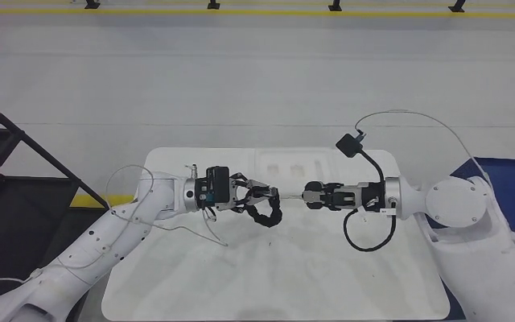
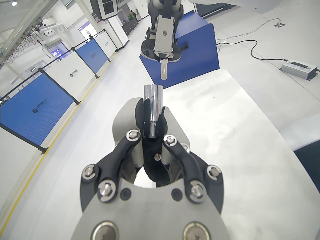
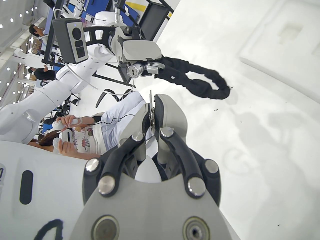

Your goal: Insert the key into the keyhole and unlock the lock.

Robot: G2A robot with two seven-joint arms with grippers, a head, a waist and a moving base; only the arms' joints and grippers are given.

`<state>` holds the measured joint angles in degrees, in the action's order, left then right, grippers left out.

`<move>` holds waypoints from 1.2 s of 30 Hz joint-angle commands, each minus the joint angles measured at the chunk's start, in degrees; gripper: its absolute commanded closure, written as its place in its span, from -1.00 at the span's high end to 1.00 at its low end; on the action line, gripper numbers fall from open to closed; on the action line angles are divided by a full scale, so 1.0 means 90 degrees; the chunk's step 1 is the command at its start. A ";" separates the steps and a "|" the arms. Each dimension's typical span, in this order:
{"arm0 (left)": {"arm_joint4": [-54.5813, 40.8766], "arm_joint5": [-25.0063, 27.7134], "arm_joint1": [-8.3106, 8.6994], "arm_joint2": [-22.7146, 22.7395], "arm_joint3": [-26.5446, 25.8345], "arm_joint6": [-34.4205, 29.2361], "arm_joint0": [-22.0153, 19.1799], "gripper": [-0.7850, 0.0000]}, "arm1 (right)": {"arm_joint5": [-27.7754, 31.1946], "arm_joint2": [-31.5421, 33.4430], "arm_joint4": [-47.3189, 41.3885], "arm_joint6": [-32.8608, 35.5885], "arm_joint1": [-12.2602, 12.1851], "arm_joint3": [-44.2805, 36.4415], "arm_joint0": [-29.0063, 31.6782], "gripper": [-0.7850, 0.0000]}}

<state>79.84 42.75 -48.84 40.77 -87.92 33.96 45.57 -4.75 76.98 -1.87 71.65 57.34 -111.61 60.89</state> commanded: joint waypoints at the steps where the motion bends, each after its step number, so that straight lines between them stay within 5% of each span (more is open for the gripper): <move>1: 0.0000 0.0002 0.0000 -0.0002 0.0004 0.0001 -0.0001 -1.00 | 0.0034 0.0034 0.0008 -0.0064 -0.0006 -0.0052 0.0026 -1.00; 17: -0.0010 -0.0015 -0.0001 -0.0004 0.0006 -0.0021 0.0020 -1.00 | 0.0013 0.0024 -0.0046 -0.0216 -0.0008 -0.0071 0.0146 -1.00; 23: -0.0035 -0.0108 -0.0084 0.0008 -0.0002 -0.0103 0.0117 -1.00 | -0.0633 -0.0034 0.0665 0.0016 -0.0087 -0.0683 0.0174 -1.00; 36: 0.1109 -0.0698 -0.0409 -0.0347 0.0370 0.1042 -0.0034 -1.00 | -0.1308 -0.0335 0.2255 0.0206 -0.0215 -0.2007 0.0166 -1.00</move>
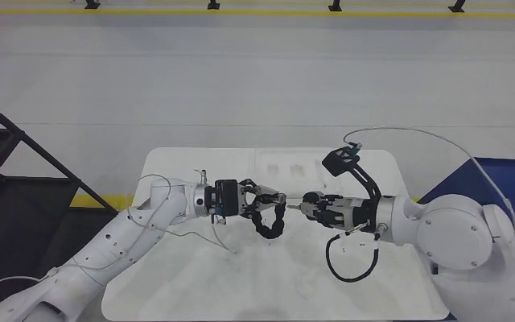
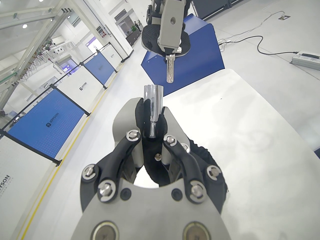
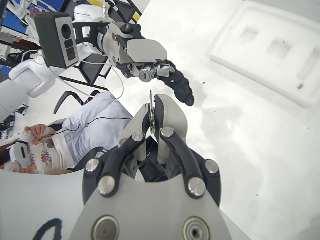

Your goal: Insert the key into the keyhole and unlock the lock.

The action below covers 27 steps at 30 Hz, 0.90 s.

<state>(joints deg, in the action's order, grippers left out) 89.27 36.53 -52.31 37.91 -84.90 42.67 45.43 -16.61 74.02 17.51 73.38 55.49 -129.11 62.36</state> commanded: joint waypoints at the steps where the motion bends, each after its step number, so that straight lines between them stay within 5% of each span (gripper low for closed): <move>1: 0.0126 -0.0018 -0.0049 -0.0062 0.0068 0.0139 -0.0037 -1.00 | 0.0002 -0.0007 0.0195 0.0016 -0.0018 -0.0124 0.0012 -1.00; 27: 0.0419 0.0462 -0.0392 -0.0143 0.0514 0.0320 -0.0145 -1.00 | 0.0130 -0.0640 0.1301 0.0139 -0.0088 -0.0410 -0.0202 -1.00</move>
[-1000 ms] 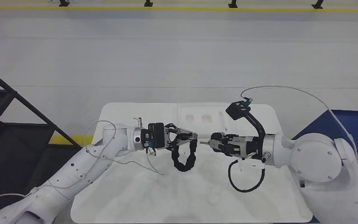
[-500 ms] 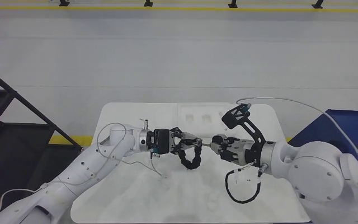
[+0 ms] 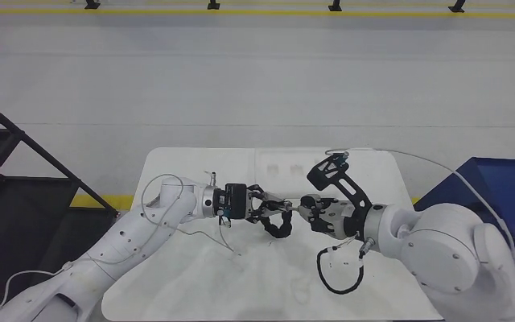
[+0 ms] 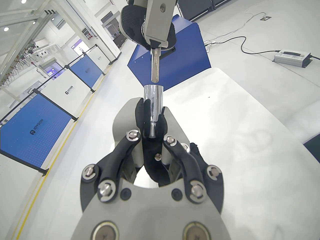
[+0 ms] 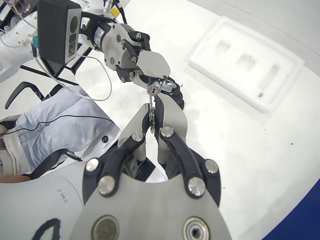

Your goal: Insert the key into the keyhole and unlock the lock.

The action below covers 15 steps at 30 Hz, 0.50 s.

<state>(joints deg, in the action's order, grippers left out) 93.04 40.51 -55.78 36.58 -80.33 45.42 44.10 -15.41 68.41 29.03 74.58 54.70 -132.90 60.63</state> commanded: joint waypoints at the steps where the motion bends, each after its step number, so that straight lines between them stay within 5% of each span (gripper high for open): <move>1: 0.0003 0.0031 -0.0013 0.0013 0.0011 0.0028 0.0005 -1.00 | -0.0010 -0.0035 0.0052 0.0011 -0.0001 0.0025 -0.0020 -1.00; 15: 0.0151 0.0089 -0.0086 0.0142 0.0094 -0.0014 0.0051 -1.00 | -0.0033 -0.0150 0.0036 0.0075 -0.0002 0.0101 -0.0111 -1.00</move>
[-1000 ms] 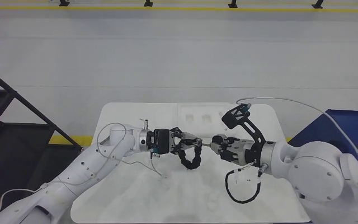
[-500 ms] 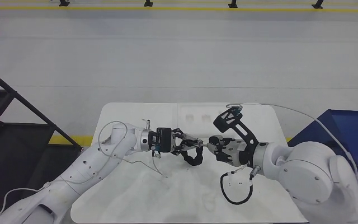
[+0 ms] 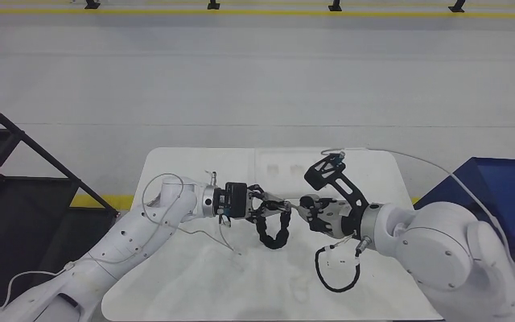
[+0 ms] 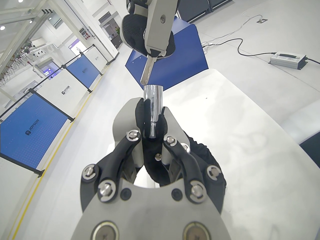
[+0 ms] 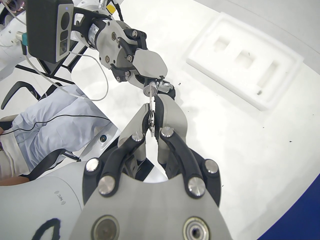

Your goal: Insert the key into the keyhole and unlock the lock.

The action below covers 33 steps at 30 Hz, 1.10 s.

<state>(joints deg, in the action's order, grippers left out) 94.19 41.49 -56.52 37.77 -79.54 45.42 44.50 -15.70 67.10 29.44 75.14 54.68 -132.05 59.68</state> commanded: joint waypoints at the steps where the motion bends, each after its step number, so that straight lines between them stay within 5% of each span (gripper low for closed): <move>1: 0.0051 -0.0043 -0.0006 0.0024 0.0019 -0.0038 0.0012 -1.00 | -0.0006 -0.0015 -0.0017 0.0048 -0.0002 0.0017 -0.0011 -1.00; 33: 0.0563 -0.0044 -0.0056 0.0312 -0.0090 -0.0042 0.0186 -1.00 | -0.0161 -0.0361 -0.0070 0.0371 0.0005 0.0408 -0.0368 -1.00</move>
<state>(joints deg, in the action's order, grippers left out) 99.27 41.11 -57.00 40.50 -80.36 45.05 46.14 -17.15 63.92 28.77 78.42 54.72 -128.43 56.44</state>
